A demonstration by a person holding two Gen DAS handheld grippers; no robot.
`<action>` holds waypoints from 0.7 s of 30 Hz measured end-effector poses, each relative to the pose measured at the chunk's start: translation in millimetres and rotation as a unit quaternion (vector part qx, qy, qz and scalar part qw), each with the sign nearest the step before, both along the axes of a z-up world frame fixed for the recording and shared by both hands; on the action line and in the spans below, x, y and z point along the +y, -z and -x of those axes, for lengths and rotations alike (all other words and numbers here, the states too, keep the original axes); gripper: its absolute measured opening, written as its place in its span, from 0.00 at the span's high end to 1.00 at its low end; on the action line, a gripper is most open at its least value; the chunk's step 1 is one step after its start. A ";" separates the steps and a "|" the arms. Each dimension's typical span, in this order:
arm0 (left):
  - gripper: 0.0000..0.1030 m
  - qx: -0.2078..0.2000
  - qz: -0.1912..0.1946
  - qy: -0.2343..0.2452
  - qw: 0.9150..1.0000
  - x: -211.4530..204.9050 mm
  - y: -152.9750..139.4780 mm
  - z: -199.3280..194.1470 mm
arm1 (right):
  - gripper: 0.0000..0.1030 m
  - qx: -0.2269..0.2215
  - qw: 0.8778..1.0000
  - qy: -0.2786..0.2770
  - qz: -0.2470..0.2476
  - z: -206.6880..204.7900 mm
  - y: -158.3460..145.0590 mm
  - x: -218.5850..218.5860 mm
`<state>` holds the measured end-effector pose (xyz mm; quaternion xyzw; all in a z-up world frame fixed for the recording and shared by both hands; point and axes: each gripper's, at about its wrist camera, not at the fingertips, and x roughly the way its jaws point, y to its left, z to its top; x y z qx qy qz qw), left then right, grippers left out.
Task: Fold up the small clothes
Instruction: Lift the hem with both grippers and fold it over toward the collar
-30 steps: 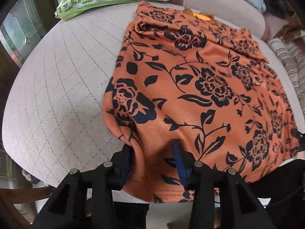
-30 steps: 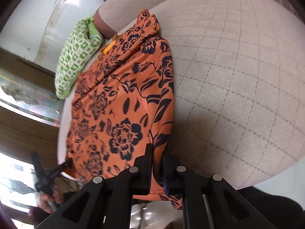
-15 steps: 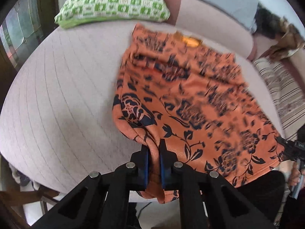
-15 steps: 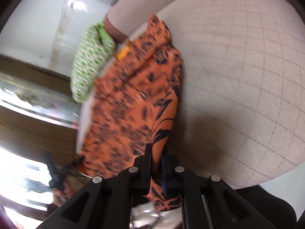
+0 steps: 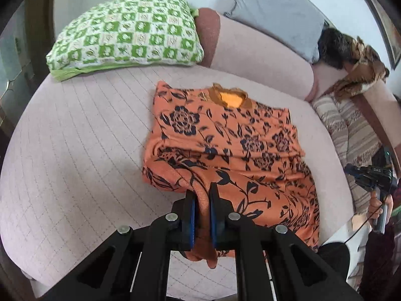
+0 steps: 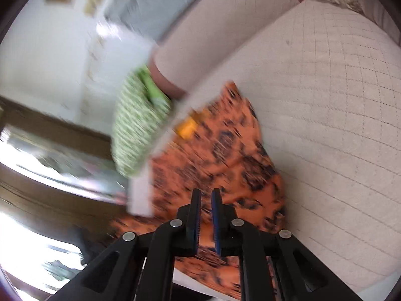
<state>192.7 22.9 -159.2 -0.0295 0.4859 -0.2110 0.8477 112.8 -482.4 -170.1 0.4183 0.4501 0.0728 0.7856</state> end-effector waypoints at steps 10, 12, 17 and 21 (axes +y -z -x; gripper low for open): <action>0.91 0.023 0.014 -0.017 0.999 28.7 28.1 45.5 | 0.73 0.119 0.990 -0.025 0.077 87.3 94.8 39.0; 0.91 0.024 0.014 -0.021 0.999 30.3 29.5 54.3 | 0.62 0.124 0.990 -0.011 0.064 105.8 105.8 41.5; 0.91 0.024 0.019 -0.030 0.999 30.8 33.9 71.6 | 0.23 0.095 0.993 0.016 0.063 127.3 114.8 61.5; 0.91 0.020 0.029 -0.038 0.999 35.9 30.9 83.5 | 0.44 0.119 0.983 -0.009 0.140 114.3 115.7 104.2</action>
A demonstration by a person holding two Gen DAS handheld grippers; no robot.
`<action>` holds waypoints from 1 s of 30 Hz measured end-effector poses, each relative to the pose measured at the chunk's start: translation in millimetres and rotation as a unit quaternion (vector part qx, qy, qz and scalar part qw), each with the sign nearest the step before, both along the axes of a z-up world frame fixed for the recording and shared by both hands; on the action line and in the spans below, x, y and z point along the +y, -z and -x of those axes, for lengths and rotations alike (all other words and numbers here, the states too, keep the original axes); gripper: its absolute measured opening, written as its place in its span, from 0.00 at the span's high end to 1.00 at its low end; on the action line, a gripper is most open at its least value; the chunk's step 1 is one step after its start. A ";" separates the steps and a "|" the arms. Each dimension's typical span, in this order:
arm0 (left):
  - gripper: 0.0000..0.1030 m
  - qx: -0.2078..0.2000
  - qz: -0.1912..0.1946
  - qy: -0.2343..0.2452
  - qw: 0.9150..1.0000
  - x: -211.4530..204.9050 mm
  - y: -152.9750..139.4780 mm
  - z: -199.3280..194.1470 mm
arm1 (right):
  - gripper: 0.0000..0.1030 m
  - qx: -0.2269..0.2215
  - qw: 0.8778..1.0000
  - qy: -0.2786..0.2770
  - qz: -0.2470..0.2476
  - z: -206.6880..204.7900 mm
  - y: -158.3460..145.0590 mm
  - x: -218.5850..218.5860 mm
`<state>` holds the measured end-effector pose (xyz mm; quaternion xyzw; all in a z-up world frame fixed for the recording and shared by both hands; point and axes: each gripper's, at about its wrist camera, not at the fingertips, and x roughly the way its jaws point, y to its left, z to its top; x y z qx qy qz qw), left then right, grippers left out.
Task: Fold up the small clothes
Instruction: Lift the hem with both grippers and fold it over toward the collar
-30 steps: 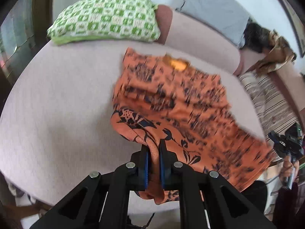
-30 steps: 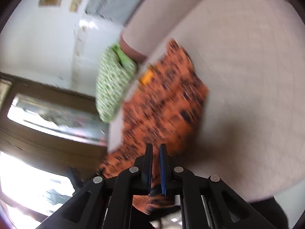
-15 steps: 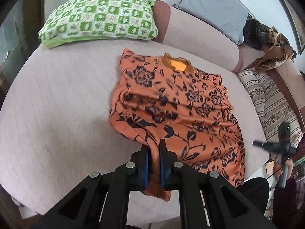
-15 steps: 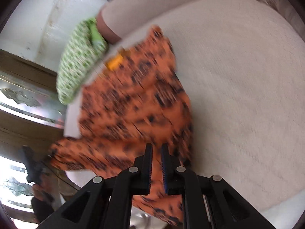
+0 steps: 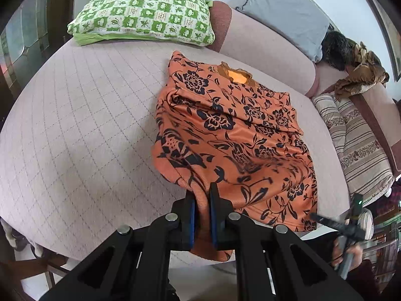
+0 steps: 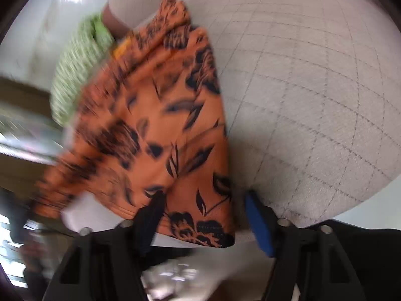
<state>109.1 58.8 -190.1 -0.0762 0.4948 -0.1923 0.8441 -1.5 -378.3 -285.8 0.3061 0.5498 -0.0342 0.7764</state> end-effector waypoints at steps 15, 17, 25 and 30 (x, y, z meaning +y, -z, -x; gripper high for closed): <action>0.91 0.009 0.044 -0.005 0.999 11.9 -31.4 -44.9 | 0.93 -0.156 0.976 0.037 -0.144 -65.3 -108.8 -65.0; 0.91 0.011 0.040 0.002 0.999 3.6 -39.4 -74.3 | 0.93 -0.175 0.973 0.052 -0.139 -99.4 -122.8 -82.8; 0.90 0.069 0.041 -0.042 0.996 -30.9 -1.6 -254.8 | 0.94 -0.161 0.973 0.106 -0.125 -278.3 -95.5 -140.3; 0.84 0.121 0.024 -0.085 0.989 -42.7 68.3 -339.5 | 0.90 -0.141 0.969 0.133 -0.156 -378.2 -20.9 -154.1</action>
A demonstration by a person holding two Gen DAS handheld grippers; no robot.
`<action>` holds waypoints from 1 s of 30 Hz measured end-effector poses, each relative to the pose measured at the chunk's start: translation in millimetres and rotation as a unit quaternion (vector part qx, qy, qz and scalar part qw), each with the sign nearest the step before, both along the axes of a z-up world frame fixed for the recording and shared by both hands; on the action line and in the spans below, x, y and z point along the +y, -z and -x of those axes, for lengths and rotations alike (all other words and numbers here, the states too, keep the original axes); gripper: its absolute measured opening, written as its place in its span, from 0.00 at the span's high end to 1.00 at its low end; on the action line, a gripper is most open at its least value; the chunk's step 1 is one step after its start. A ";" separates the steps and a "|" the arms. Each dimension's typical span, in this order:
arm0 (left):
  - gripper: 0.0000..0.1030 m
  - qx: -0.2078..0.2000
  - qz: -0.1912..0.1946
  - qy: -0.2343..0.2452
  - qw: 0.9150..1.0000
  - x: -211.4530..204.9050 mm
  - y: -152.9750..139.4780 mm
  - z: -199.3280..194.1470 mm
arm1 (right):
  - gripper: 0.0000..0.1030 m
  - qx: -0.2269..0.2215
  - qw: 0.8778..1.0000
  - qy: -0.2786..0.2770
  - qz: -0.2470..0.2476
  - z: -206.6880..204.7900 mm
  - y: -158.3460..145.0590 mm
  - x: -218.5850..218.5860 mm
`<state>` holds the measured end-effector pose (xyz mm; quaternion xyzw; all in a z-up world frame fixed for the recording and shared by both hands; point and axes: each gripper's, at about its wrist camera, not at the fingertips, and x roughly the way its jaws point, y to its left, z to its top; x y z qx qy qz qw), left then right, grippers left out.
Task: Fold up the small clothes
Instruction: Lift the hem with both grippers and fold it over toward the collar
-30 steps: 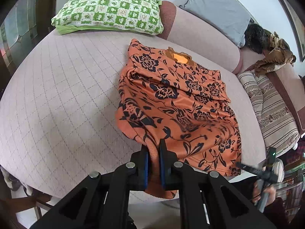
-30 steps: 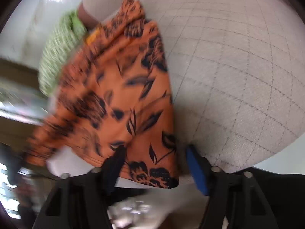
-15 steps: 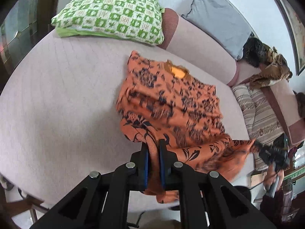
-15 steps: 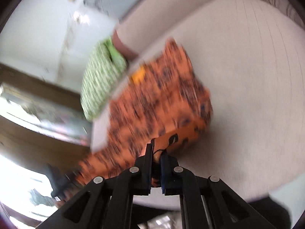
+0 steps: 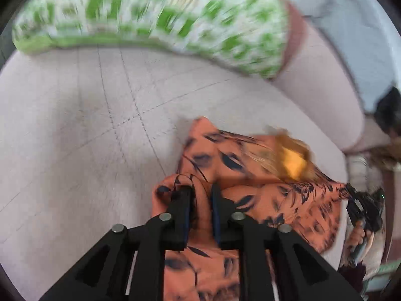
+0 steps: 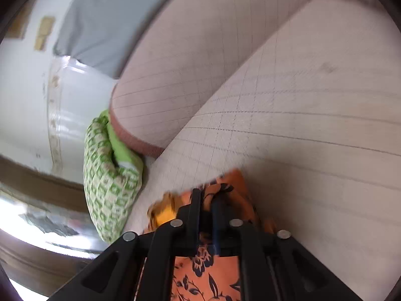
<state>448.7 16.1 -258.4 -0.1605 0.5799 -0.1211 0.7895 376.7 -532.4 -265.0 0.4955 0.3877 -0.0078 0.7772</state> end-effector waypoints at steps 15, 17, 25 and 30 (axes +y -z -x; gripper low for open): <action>0.24 -0.189 0.006 -0.125 0.974 16.5 -73.0 105.8 | 0.72 -0.065 0.985 -0.069 0.143 52.4 -55.0 38.9; 0.24 -0.178 -0.024 -0.113 0.977 -6.2 -64.7 131.6 | 0.72 -0.057 0.978 -0.136 0.147 46.8 -60.6 85.1; 0.24 -0.139 -0.110 -0.122 0.977 -27.2 -1.6 138.8 | 0.72 0.020 0.929 -0.333 0.162 -2.7 -0.4 293.7; 0.23 -0.119 -0.118 -0.118 0.979 -14.0 8.2 119.2 | 0.71 0.003 0.926 -0.304 0.223 -78.8 7.0 332.5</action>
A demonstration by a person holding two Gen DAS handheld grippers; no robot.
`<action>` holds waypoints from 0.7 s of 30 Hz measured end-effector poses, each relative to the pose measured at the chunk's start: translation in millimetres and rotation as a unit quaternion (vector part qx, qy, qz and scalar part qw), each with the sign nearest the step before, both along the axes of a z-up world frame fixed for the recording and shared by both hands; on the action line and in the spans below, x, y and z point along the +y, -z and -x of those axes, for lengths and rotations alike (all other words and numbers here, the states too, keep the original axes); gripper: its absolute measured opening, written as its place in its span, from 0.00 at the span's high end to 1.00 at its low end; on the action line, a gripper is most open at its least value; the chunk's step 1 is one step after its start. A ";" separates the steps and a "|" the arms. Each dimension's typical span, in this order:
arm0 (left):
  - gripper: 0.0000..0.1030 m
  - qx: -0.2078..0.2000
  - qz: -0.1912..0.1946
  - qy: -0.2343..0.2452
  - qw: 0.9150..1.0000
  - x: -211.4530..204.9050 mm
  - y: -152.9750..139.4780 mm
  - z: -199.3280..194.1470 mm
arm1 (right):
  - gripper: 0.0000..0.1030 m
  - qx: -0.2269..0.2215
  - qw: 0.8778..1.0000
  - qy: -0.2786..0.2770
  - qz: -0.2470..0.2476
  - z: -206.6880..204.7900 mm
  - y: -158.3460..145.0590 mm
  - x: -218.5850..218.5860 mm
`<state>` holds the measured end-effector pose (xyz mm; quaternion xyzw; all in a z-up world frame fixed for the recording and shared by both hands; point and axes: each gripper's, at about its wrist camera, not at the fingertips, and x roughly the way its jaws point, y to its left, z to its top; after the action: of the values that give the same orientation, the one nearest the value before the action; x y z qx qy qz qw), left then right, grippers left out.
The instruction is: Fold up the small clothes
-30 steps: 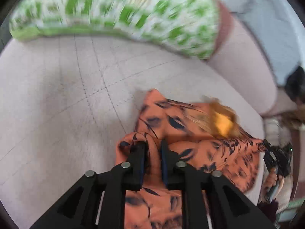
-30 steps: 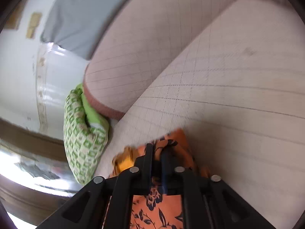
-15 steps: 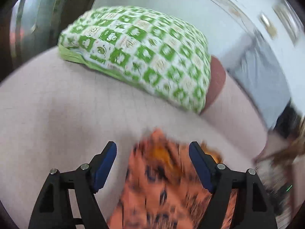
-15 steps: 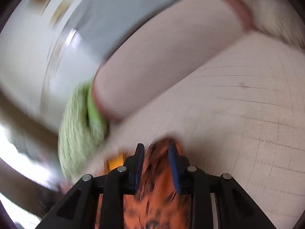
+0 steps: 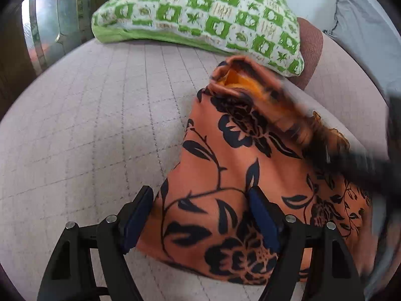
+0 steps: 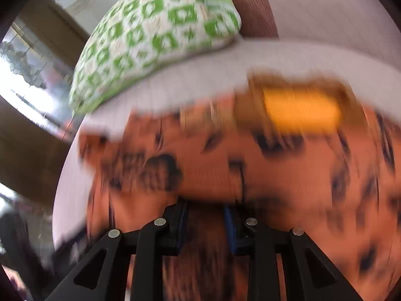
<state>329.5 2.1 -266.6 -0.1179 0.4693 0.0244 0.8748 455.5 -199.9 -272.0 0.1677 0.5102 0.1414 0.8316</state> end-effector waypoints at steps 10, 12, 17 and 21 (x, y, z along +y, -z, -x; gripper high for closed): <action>0.23 -0.021 -0.015 0.001 1.000 1.2 -21.0 -8.7 | 0.71 -0.074 0.990 0.120 -0.023 -46.6 -57.3 -63.2; 0.23 -0.029 -0.021 0.018 0.999 -4.2 -25.7 -4.5 | 0.71 -0.081 0.989 0.123 0.003 -10.5 -64.5 -87.6; 0.18 0.011 -0.098 0.045 0.994 -17.3 -2.1 -9.2 | 0.71 -0.069 0.977 0.188 0.070 91.7 -46.1 -155.1; 0.17 0.008 -0.093 0.030 0.995 -17.7 -5.6 -8.5 | 0.73 0.016 0.973 0.217 0.077 145.6 12.5 -195.5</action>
<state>337.9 -15.6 -261.0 -0.0221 0.4751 0.0424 0.8786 309.9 -395.4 -284.5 0.2124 0.4838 -0.0847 0.8448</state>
